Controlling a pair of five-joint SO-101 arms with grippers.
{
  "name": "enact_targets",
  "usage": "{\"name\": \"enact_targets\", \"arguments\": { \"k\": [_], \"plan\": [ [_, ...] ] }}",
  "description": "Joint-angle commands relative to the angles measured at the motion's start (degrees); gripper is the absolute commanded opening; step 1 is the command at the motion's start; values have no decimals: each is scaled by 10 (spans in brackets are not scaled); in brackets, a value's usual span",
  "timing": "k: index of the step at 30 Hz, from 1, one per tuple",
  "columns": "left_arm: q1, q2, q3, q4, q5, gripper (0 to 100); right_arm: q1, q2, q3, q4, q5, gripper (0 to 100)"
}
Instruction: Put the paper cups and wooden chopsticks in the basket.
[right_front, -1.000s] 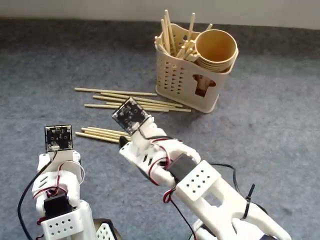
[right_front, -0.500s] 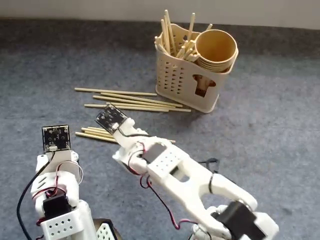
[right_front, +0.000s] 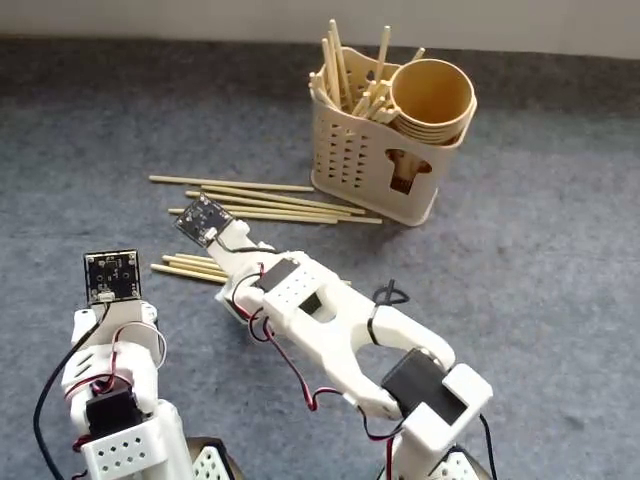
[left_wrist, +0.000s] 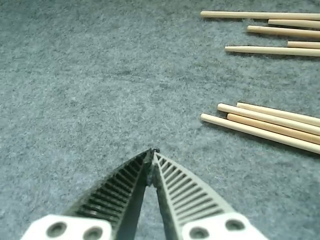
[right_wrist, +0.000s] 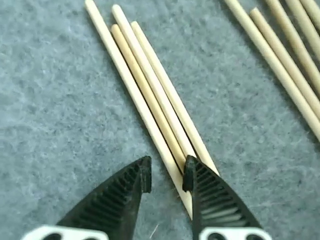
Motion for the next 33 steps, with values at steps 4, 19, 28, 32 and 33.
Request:
{"name": "enact_targets", "arguments": {
  "k": [4, 19, 28, 32, 33],
  "plan": [
    [-7, -2, 11, -1, -4, 7, 7, 7, -26, 20, 24, 80],
    [-7, -2, 11, 0, -4, 7, 4, 7, -25, 92, 80, 36],
    [-7, -2, 11, 0, -4, 7, -15, -3, -82, 167, 77, 123],
    [-7, -2, 11, 0, -4, 7, -17, -11, -138, 204, 76, 123],
    [-7, -2, 11, 0, -4, 7, -16, -9, -145, 204, 76, 123]
  ]
}}
